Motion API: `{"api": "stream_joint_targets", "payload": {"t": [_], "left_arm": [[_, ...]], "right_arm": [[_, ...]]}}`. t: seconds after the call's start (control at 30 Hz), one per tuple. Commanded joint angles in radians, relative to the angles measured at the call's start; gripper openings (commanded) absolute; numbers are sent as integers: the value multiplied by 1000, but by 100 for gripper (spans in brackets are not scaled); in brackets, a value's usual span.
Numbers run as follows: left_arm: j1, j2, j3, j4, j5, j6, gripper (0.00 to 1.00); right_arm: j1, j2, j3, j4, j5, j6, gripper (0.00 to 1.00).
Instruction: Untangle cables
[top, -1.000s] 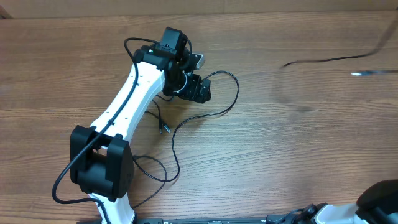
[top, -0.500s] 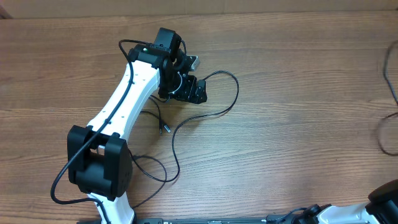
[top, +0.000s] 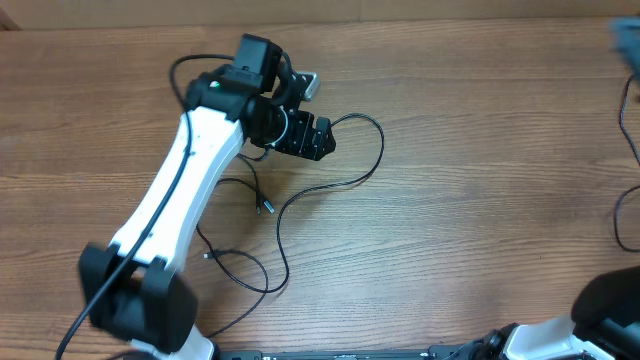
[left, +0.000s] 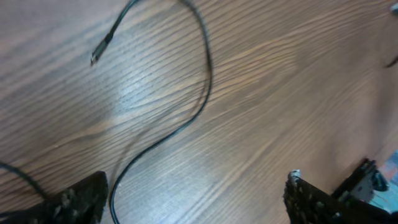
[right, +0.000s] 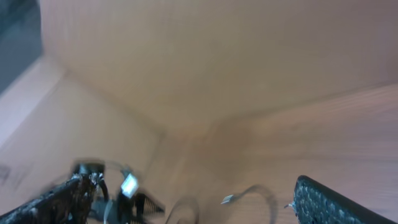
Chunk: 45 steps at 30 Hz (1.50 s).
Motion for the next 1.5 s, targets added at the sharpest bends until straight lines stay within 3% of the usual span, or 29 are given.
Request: {"api": "stream_joint_targets", "payload": {"t": [0.0, 0.23, 0.37, 0.6, 0.8, 0.97, 1.23, 1.47], "left_arm": [[6, -105, 8, -17, -4, 26, 92], [40, -232, 8, -90, -81, 25, 89], [63, -315, 8, -119, -90, 25, 88], [73, -471, 8, -157, -142, -26, 86], [73, -568, 8, -246, -415, -220, 85], [73, -606, 8, -326, -517, -319, 85], [73, -644, 8, -361, -520, -343, 82], [73, -649, 8, -384, -510, -345, 82]], "right_arm": [[143, 1, 14, -77, 95, -190, 100], [485, 1, 14, -242, 629, -206, 100], [614, 1, 10, -253, 852, -46, 100], [743, 1, -80, -254, 948, 311, 100], [871, 1, -229, -222, 1148, 639, 100], [982, 1, -352, -123, 1177, 880, 100], [1138, 1, -524, 97, 1262, 1103, 100], [1178, 2, -543, 119, 1417, 1276, 95]]}}
